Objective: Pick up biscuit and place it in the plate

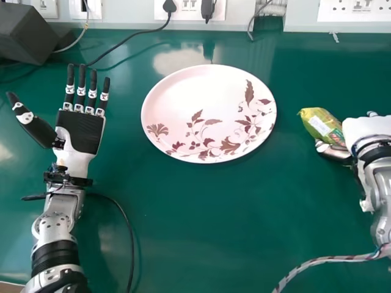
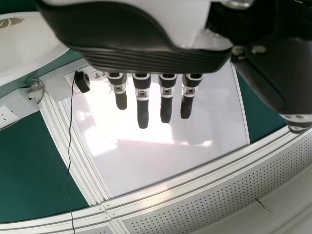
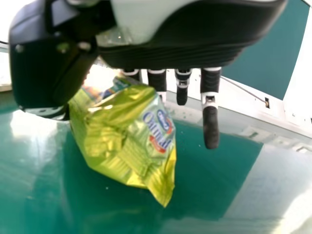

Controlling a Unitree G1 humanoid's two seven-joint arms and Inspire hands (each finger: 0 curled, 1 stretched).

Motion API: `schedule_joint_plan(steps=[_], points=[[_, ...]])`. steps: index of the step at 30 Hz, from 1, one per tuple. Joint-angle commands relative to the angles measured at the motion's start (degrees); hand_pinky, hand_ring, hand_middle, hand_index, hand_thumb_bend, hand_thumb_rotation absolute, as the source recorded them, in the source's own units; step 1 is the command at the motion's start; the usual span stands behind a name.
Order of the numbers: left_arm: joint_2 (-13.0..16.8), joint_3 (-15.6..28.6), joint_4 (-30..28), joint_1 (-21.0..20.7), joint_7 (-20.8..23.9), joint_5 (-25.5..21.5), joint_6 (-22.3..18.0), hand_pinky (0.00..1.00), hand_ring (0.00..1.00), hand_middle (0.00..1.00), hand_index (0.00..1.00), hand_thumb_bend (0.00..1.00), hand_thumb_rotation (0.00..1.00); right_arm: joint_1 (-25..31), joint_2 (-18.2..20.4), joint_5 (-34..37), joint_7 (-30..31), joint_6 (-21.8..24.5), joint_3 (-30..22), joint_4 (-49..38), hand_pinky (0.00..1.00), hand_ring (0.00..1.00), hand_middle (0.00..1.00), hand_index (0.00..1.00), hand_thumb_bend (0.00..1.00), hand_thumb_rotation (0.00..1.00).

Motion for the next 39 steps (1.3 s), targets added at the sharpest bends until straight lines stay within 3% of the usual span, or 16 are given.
schedule_joint_plan(steps=[1, 33, 39], points=[[-1.69, 0.29, 3.72, 3.48, -0.68, 0.64, 0.24, 0.98, 0.87, 0.95, 0.95, 1.00, 0.38, 0.52, -0.90, 0.54, 0.66, -0.37, -1.08, -1.35, 0.37, 0.41, 0.49, 0.55, 0.50, 0.00], [-1.88, 0.11, 3.94, 3.06, 0.49, 0.79, -0.57, 1.00, 0.83, 0.93, 0.92, 1.00, 0.37, -0.89, -2.10, -0.14, 8.78, -1.91, -4.07, -7.61, 0.36, 0.41, 0.48, 0.55, 0.50, 0.00], [-1.68, 0.14, 4.44, 2.89, 0.34, 0.72, -0.28, 0.95, 0.81, 0.91, 0.90, 0.99, 0.38, -0.90, -2.82, 0.58, 9.56, -3.96, -4.88, -10.11, 0.36, 0.41, 0.48, 0.55, 0.50, 0.00]])
